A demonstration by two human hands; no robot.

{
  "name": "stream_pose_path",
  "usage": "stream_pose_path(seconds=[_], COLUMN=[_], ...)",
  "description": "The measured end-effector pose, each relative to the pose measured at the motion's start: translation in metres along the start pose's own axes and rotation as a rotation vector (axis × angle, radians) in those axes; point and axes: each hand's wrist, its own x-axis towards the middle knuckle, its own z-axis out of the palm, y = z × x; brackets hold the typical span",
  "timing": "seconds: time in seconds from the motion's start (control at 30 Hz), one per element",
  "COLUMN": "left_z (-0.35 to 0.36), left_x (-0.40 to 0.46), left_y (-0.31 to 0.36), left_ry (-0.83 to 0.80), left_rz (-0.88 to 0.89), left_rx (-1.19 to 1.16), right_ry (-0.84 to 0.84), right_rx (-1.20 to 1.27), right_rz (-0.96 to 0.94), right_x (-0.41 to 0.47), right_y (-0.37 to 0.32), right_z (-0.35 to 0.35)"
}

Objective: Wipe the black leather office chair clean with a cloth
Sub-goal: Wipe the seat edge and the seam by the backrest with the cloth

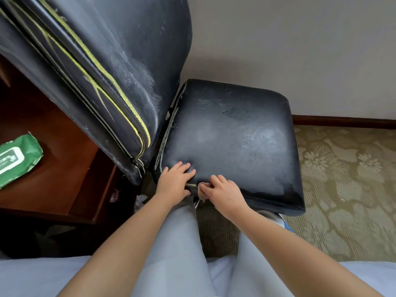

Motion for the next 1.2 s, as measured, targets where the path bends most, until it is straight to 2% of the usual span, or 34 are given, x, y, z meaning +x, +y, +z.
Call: stream_pose_path(seconds=[0.17, 0.43, 0.53, 0.73, 1.0, 1.2], left_z=[-0.003, -0.004, -0.005, -0.008, -0.009, -0.010], left_x=[-0.002, -0.002, -0.001, 0.000, 0.000, -0.001], left_y=[0.000, -0.001, -0.001, -0.003, -0.002, -0.004], left_ry=[-0.004, -0.010, -0.029, -0.075, -0.077, -0.092], left_rz=[0.005, 0.022, 0.026, 0.030, 0.039, 0.048], left_rx=[-0.012, 0.029, 0.025, 0.021, 0.028, 0.020], right_ry=[-0.001, 0.100, 0.136, 0.049, 0.075, 0.097], right_rx=[0.048, 0.060, 0.245, 0.560, 0.638, 0.539], right_rz=[0.006, -0.003, 0.053, 0.303, 0.341, 0.231], right_x=[0.007, -0.006, -0.005, -0.003, -0.002, 0.000], right_y=[-0.007, 0.006, 0.005, 0.006, 0.003, 0.002], right_z=[-0.002, 0.004, 0.003, -0.004, -0.004, -0.003])
